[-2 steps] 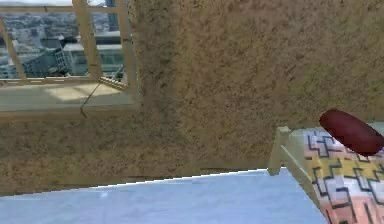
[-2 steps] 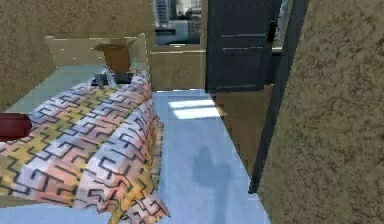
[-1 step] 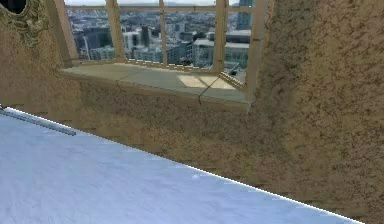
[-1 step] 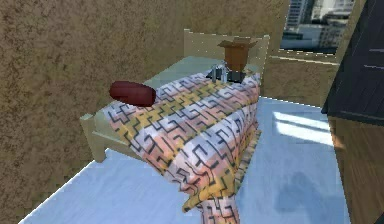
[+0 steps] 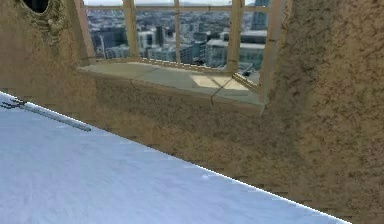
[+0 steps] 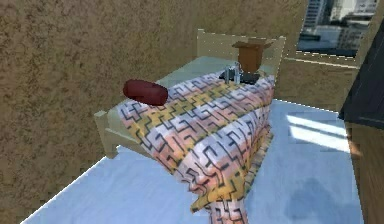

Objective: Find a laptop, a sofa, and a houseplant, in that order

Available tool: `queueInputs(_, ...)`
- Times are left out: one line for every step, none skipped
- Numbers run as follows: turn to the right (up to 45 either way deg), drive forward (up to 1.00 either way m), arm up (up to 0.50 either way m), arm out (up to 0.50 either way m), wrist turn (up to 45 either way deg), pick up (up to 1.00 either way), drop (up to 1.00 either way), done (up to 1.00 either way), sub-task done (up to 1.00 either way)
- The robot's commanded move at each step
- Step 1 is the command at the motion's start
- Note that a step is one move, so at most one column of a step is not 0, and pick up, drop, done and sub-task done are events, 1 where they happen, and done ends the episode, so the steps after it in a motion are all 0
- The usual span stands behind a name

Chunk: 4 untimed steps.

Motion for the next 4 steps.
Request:
queueInputs(0.0,0.55,0.0,0.0,0.0,0.0,0.0,0.0,0.0)
queueInputs(-45.0,0.0,0.0,0.0,0.0,0.0,0.0,0.0,0.0)
queueInputs(-15.0,0.0,0.0,0.0,0.0,0.0,0.0,0.0,0.0)
queueInputs(0.0,1.0,0.0,0.0,0.0,0.0,0.0,0.0,0.0)
